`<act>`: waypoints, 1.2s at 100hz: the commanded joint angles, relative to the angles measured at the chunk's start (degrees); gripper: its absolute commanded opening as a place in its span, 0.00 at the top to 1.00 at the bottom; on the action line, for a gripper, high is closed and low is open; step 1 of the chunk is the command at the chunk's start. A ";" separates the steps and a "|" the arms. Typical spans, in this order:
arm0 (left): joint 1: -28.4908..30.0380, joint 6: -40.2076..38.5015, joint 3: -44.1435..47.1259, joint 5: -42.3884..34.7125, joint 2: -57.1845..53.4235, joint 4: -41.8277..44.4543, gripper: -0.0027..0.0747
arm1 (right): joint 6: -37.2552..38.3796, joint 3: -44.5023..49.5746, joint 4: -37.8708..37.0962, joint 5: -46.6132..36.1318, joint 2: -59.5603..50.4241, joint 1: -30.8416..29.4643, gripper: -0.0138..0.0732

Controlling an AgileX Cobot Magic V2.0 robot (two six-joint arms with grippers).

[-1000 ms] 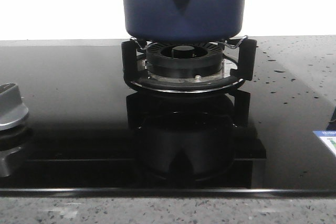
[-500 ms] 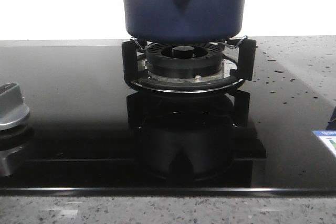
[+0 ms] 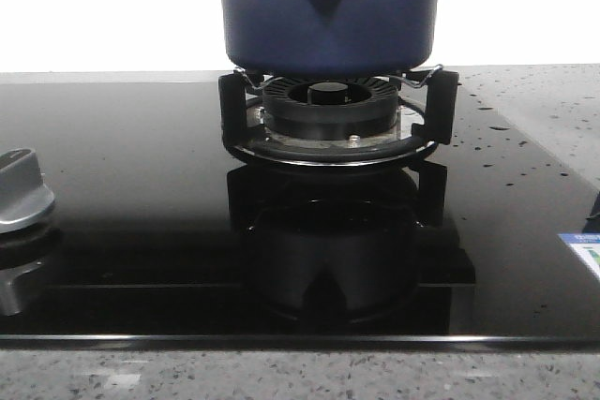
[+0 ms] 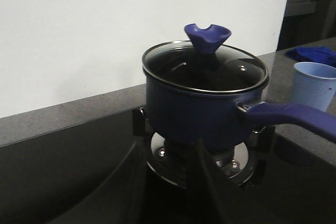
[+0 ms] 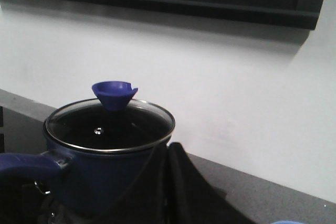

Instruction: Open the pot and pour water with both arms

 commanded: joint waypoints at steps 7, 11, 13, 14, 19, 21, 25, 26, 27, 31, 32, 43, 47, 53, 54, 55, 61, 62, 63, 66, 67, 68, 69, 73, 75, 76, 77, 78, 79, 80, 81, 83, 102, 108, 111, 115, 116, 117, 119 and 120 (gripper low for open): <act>0.25 -0.69 1.91 -4.77 -5.72 -2.47 0.92 | -0.03 -1.55 -0.32 -1.56 -2.38 0.14 0.92; 0.25 -0.69 2.20 -4.89 -6.81 -2.47 0.97 | -0.03 -1.55 -0.32 -1.56 -2.50 0.14 0.92; 0.25 -0.69 2.33 -4.89 -7.21 -2.47 0.98 | -0.03 -1.55 -0.32 -1.56 -2.50 0.14 0.92; 0.25 -0.69 2.43 -4.89 -7.33 -2.47 0.99 | -0.03 -1.55 -0.32 -1.56 -2.50 0.14 0.92; 0.25 -0.69 2.54 -4.89 -7.93 -2.47 0.99 | -0.03 -1.55 -0.32 -1.56 -2.50 0.14 0.92; 0.25 -0.69 2.54 -4.89 -8.19 -2.47 0.99 | -0.03 -1.55 -0.32 -1.56 -2.50 0.14 0.92; 0.25 -0.69 2.54 -4.77 -8.21 -2.47 0.99 | -0.03 -1.55 -0.32 -1.56 -2.50 0.14 0.92; 0.25 -0.69 2.54 -4.77 -8.21 -2.47 0.99 | -0.03 -1.55 -0.32 -1.56 -2.50 0.14 0.92; 0.25 -0.69 2.54 -4.77 -8.21 -2.47 0.99 | -0.03 -1.55 -0.32 -1.56 -2.50 0.14 0.92; 0.25 -0.69 2.54 -4.77 -8.21 -2.47 0.99 | -0.03 -1.55 -0.32 -1.56 -2.50 0.14 0.92; 0.25 -0.69 2.54 -4.77 -8.21 -2.47 0.99 | -0.03 -1.55 -0.32 -1.56 -2.50 0.14 0.92; 0.25 -0.69 2.54 -4.66 -8.21 -2.47 0.99 | -0.03 -1.55 -0.32 -1.56 -2.50 0.14 0.92; 0.25 -0.69 2.54 -4.66 -8.21 -2.47 0.99 | -0.03 -1.55 -0.32 -1.56 -2.50 0.14 0.92; 0.25 -0.69 2.54 -4.66 -8.21 -2.47 0.99 | -0.03 -1.55 -0.32 -1.56 -2.50 0.14 0.92; 0.25 -0.69 2.54 -4.66 -8.21 -2.47 0.99 | -0.03 -1.55 -0.32 -1.56 -2.50 0.14 0.92; 0.25 -0.69 2.54 -4.66 -8.21 -2.47 0.99 | -0.03 -1.55 -0.32 -1.56 -2.50 0.14 0.92; 0.25 -0.69 2.54 -4.66 -8.21 -2.47 0.99 | -0.03 -1.55 -0.32 -1.56 -2.50 0.14 0.92; 0.25 -0.69 2.54 -4.66 -8.21 -2.47 0.99 | -0.03 -1.55 -0.32 -1.56 -2.50 0.14 0.92; 0.25 -0.69 2.54 -4.66 -8.21 -2.47 0.99 | -0.03 -1.55 -0.32 -1.56 -2.50 0.14 0.92; 0.25 -0.69 2.54 -4.66 -8.21 -2.47 0.99 | -0.03 -1.55 -0.32 -1.56 -2.50 0.14 0.92; 0.25 -0.69 2.54 -4.66 -8.21 -2.47 0.99 | -0.03 -1.55 -0.32 -1.56 -2.50 0.14 0.92; 0.25 -0.69 2.54 -4.66 -8.21 -2.47 0.99 | -0.03 -1.55 -0.32 -1.56 -2.50 0.14 0.92; 0.25 -0.69 2.54 -4.66 -8.21 -2.47 0.99 | -0.03 -1.55 -0.32 -1.56 -2.50 0.14 0.92; 0.25 -0.69 2.54 -4.66 -8.21 -2.47 0.99 | -0.03 -1.55 -0.32 -1.56 -2.50 0.14 0.92; 0.25 -0.69 2.54 -4.66 -8.21 -2.47 0.99 | -0.03 -1.55 -0.32 -1.56 -2.50 0.14 0.92; 0.25 -0.69 2.54 -4.66 -8.21 -2.36 0.99 | -0.03 -1.55 -0.32 -1.56 -2.50 0.14 0.92; 0.25 -0.69 2.54 -4.66 -8.21 -2.19 0.99 | -0.03 -1.55 -0.32 -1.56 -2.50 0.14 0.92; 0.25 -0.69 2.54 -4.66 -8.21 -2.19 0.99 | -0.03 -1.55 -0.32 -1.56 -2.50 0.14 0.92; 0.25 -0.69 2.54 -4.66 -8.21 -2.07 0.99 | -0.03 -1.55 -0.32 -1.56 -2.50 0.14 0.92; 0.25 -0.69 2.54 -4.87 -8.21 -2.07 0.99 | -0.03 -1.55 -0.32 -1.56 -2.50 0.14 0.92; 0.25 -0.69 2.54 -4.89 -8.21 -1.88 0.99 | -0.03 -1.55 -0.32 -1.56 -2.50 0.14 0.92; 0.25 -0.59 2.54 -5.46 -8.21 -1.51 0.99 | -0.03 -1.55 -0.32 -1.56 -2.50 0.14 0.92; 0.54 -0.93 3.17 -11.77 -8.21 2.87 0.99 | -0.03 -1.55 -0.32 -1.45 -2.50 0.14 0.92; 0.54 -6.55 3.17 -13.04 -8.43 12.27 0.99 | -0.03 -1.55 -0.32 -1.45 -2.50 0.14 0.92; 0.54 -11.69 3.17 -13.87 -8.56 18.33 0.99 | -0.03 -1.55 -0.32 -1.45 -2.50 0.14 0.92; 0.54 -22.89 3.27 -14.73 -8.95 30.07 0.99 | -0.03 -1.55 -0.32 -1.45 -2.50 0.14 0.92; 0.54 -25.07 3.27 -14.85 -8.97 34.53 0.99 | -0.03 -1.55 -0.32 -1.45 -2.50 0.14 0.92; 0.54 -27.33 3.27 -14.85 -9.10 36.86 0.99 | -0.03 -1.55 -0.32 -1.45 -2.50 0.14 0.92; 0.54 -34.50 3.36 -14.85 -9.22 44.03 0.99 | -0.03 -1.55 -0.32 -1.45 -2.50 0.14 0.92; 0.54 -39.43 3.36 -14.85 -9.37 46.43 0.99 | -0.03 -1.55 -0.32 -1.45 -2.50 0.14 0.92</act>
